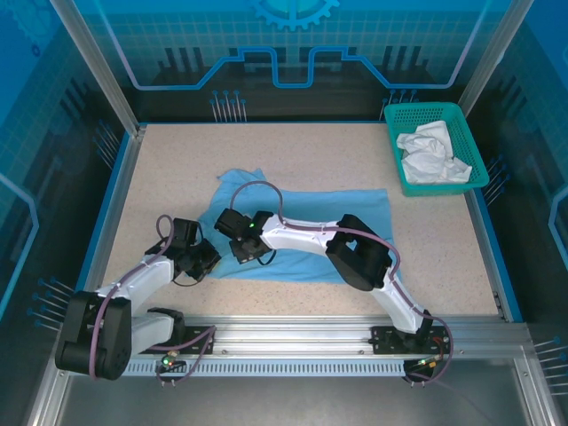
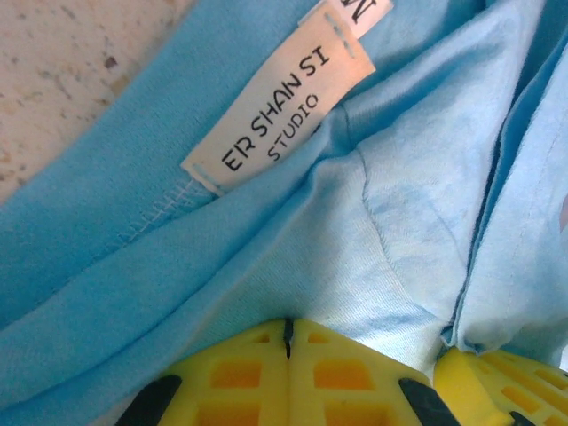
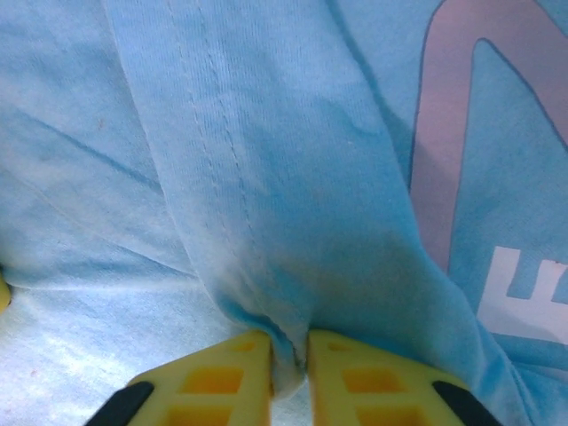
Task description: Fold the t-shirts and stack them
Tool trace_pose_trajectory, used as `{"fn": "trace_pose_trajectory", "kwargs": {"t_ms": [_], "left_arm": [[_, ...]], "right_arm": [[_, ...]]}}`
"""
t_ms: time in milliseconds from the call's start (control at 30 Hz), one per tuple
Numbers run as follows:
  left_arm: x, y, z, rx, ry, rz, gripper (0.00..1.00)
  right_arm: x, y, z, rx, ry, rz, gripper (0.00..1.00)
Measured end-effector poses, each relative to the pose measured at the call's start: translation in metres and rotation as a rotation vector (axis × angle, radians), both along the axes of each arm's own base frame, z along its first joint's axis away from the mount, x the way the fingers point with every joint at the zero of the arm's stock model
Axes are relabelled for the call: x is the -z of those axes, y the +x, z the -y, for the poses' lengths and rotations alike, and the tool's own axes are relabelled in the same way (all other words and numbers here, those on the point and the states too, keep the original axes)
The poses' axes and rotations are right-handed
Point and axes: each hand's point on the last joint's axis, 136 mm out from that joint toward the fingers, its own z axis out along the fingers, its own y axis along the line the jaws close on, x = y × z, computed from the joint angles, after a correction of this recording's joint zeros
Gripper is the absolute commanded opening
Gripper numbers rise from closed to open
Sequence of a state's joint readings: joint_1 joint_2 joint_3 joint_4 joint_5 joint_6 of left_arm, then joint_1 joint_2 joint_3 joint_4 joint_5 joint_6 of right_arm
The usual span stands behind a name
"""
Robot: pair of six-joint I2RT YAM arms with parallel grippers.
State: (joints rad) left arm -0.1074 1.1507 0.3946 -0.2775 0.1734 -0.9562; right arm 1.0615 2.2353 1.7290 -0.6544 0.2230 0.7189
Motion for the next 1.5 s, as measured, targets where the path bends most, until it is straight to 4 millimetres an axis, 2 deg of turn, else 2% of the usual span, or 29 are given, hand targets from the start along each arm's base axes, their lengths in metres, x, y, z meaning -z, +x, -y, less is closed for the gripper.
{"fn": "trace_pose_trajectory", "kwargs": {"t_ms": [400,700,1000,1167,1367,1500], "left_arm": [[0.000,0.000,0.000,-0.007,-0.004,0.002,0.04],[0.000,0.000,0.000,-0.007,-0.004,0.003,0.04],[0.000,0.001,0.000,-0.007,-0.004,0.006,0.03],[0.000,0.001,0.000,-0.007,-0.004,0.006,0.03],[0.000,0.002,0.000,-0.007,-0.004,0.007,0.04],[0.000,0.002,0.000,-0.007,-0.004,0.007,0.11]], "right_arm": [[-0.005,0.005,0.003,0.020,0.101,-0.106,0.02],[-0.014,0.038,0.022,0.091,0.204,-0.181,0.03],[-0.019,0.060,0.036,0.133,0.263,-0.221,0.07],[-0.027,0.075,0.042,0.157,0.302,-0.231,0.12],[-0.044,0.101,0.046,0.177,0.345,-0.211,0.35],[-0.045,0.119,0.060,0.219,0.348,-0.206,0.36]]}}
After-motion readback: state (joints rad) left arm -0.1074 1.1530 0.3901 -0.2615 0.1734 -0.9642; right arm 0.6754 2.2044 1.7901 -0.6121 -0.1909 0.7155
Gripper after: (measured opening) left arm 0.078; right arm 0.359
